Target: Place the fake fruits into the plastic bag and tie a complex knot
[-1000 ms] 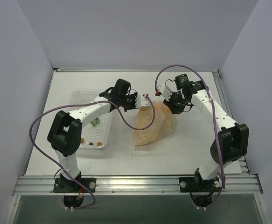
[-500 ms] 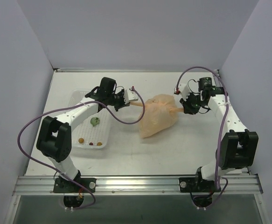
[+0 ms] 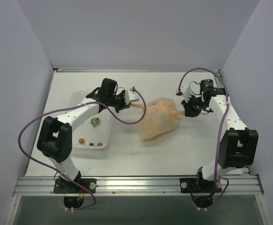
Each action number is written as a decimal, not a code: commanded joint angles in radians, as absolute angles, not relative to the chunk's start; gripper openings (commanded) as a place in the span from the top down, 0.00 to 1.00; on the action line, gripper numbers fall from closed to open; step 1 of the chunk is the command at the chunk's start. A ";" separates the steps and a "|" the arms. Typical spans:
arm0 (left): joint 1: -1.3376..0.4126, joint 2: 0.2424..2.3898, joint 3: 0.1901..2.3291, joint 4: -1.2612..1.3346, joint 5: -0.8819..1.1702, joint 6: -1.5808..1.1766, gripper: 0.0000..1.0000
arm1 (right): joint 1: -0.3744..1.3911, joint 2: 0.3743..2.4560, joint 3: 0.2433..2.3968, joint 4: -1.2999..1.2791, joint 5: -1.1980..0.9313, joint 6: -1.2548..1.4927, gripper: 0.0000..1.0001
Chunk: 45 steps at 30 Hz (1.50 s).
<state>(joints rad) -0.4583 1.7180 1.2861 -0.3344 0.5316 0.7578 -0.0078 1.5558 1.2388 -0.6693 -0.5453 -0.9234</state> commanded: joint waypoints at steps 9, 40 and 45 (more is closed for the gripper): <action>-0.500 1.808 1.566 -0.391 0.388 0.604 1.00 | -0.084 1.582 1.457 -0.752 -0.201 -0.830 1.00; -0.236 1.776 1.833 -0.800 0.486 -0.122 0.03 | -0.112 1.445 1.553 -0.746 -0.740 -0.042 0.00; -0.201 1.669 1.703 -0.810 0.416 -0.092 0.03 | -0.006 1.417 1.381 -0.611 -0.812 0.075 0.00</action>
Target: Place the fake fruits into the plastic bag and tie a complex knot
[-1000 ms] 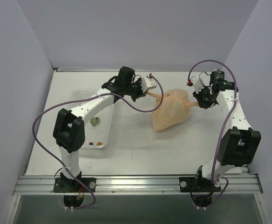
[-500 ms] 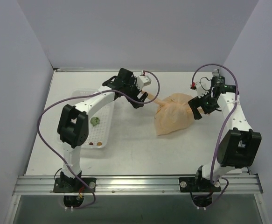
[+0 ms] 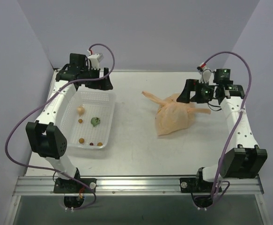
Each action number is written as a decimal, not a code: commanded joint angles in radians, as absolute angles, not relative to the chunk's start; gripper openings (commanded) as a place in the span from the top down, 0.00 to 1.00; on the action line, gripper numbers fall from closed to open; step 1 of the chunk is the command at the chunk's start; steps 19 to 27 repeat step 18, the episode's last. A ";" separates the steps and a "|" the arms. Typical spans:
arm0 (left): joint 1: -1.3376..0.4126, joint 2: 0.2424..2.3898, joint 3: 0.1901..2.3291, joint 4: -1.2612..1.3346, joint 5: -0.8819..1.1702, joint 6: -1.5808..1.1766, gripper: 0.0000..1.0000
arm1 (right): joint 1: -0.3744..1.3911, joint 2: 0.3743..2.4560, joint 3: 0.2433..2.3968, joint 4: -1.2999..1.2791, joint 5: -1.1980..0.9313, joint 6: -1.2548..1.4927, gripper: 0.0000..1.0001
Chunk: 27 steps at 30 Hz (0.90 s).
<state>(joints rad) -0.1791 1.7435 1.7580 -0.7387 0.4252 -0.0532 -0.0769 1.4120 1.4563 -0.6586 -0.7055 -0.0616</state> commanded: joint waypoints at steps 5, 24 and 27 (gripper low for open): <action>-0.207 1.533 1.495 -0.811 0.365 -0.058 0.03 | 0.150 1.384 1.275 -0.592 -0.686 0.049 0.00; -0.295 1.336 1.267 -0.824 0.235 -0.055 0.03 | 0.301 1.292 1.115 -0.569 -0.584 -0.028 0.00; -0.295 1.336 1.267 -0.824 0.235 -0.055 0.03 | 0.301 1.292 1.115 -0.569 -0.584 -0.028 0.00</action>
